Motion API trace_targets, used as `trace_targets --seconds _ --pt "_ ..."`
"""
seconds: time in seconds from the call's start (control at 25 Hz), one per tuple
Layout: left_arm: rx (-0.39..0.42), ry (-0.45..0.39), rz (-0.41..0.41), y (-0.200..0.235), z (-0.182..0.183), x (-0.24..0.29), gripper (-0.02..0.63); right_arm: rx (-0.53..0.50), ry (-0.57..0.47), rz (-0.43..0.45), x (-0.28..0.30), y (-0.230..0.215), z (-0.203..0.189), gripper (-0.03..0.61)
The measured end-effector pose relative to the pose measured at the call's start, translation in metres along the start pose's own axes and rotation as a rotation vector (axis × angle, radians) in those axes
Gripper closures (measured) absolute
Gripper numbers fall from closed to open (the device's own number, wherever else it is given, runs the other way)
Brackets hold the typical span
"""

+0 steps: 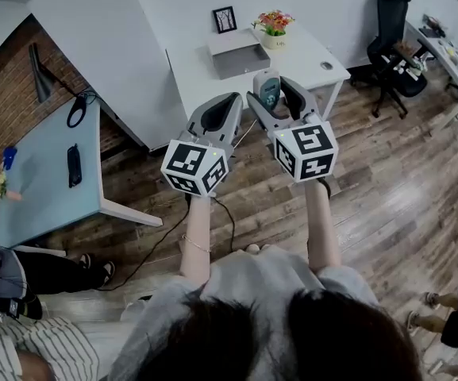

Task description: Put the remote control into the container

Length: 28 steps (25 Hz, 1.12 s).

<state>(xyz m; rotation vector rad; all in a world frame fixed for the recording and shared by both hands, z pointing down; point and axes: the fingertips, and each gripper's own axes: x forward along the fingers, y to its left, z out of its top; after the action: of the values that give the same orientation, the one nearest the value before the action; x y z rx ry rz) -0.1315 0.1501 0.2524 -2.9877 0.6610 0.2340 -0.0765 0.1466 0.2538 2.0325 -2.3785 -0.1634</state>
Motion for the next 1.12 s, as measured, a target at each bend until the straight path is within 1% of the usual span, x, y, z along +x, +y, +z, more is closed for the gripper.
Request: trace_targets --seconds 0.16,0.44,0.68,0.96,1.12 --pt "-0.024 0.017 0.012 0.001 -0.008 0.004 0.611 0.037 0.025 -0.006 -0.004 -0.008 -0.012 0.295" --pt "-0.05 0.072 0.062 -0.001 -0.034 0.003 0.611 0.072 0.068 0.023 -0.008 -0.018 -0.036 0.295" --pt "-0.052 0.087 0.094 0.009 -0.042 0.014 0.611 0.075 0.072 0.049 0.009 -0.033 -0.038 0.295" --pt "-0.043 0.088 0.086 0.03 -0.05 0.05 0.611 0.072 0.074 0.064 0.041 -0.057 -0.046 0.295" --pt "-0.044 0.085 0.068 0.047 -0.057 0.077 0.611 0.065 0.077 0.056 0.065 -0.076 -0.051 0.295"
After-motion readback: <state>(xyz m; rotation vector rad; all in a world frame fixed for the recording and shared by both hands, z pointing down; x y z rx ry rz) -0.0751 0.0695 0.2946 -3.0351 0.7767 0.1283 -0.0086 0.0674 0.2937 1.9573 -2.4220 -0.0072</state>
